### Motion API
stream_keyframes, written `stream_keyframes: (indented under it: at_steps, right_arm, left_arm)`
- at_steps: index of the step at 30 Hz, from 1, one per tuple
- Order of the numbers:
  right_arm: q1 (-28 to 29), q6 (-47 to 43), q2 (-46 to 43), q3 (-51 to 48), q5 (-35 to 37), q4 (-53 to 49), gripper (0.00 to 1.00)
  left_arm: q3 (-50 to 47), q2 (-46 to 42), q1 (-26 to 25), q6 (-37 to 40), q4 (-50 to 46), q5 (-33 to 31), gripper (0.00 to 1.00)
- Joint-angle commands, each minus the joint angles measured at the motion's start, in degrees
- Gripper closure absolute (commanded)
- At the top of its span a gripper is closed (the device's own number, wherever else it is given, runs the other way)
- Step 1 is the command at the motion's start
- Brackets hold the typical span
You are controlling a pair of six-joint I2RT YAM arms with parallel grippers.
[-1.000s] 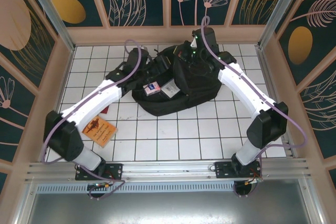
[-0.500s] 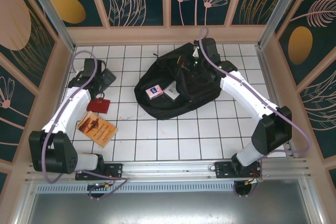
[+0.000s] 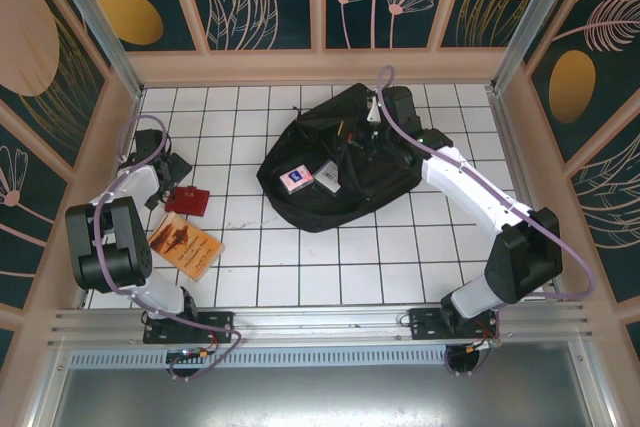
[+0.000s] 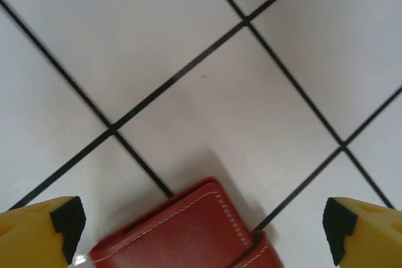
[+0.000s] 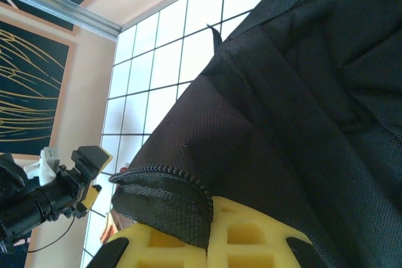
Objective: Pack books, pencil case, and school supplies into a backpack
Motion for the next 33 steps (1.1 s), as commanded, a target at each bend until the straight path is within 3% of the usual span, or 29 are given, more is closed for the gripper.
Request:
stream_keyframes:
  at_steps: [1,3,11,19,23,33]
  right_arm:
    - [0.3,-1.9,-2.6,-1.0,-1.3,0.7,1.00]
    - [0.2,-2.3,-2.8,-0.9,-1.1,0.6,1.00]
    - [0.1,-2.4,-2.8,0.0,-1.8,0.6,1.00]
    - [0.1,-2.4,-2.0,1.1,-1.7,0.3,1.00]
    - [0.1,-2.2,-1.6,1.1,-2.1,0.4,1.00]
    - [0.1,-1.7,-0.1,2.6,-1.9,-0.2,1.00]
  left_arm:
    - [-1.9,2.8,0.2,2.8,6.8,9.7,0.02]
    - [-2.8,4.1,0.2,2.0,7.3,13.2,0.01]
    - [-8.1,0.9,0.2,-1.9,8.0,17.2,0.01]
    - [-13.0,0.2,-0.1,-6.6,15.0,31.0,0.02]
    - [-14.2,0.3,-1.0,-6.1,16.3,33.4,0.01]
    - [-13.9,2.1,-8.2,-7.1,19.7,39.4,0.02]
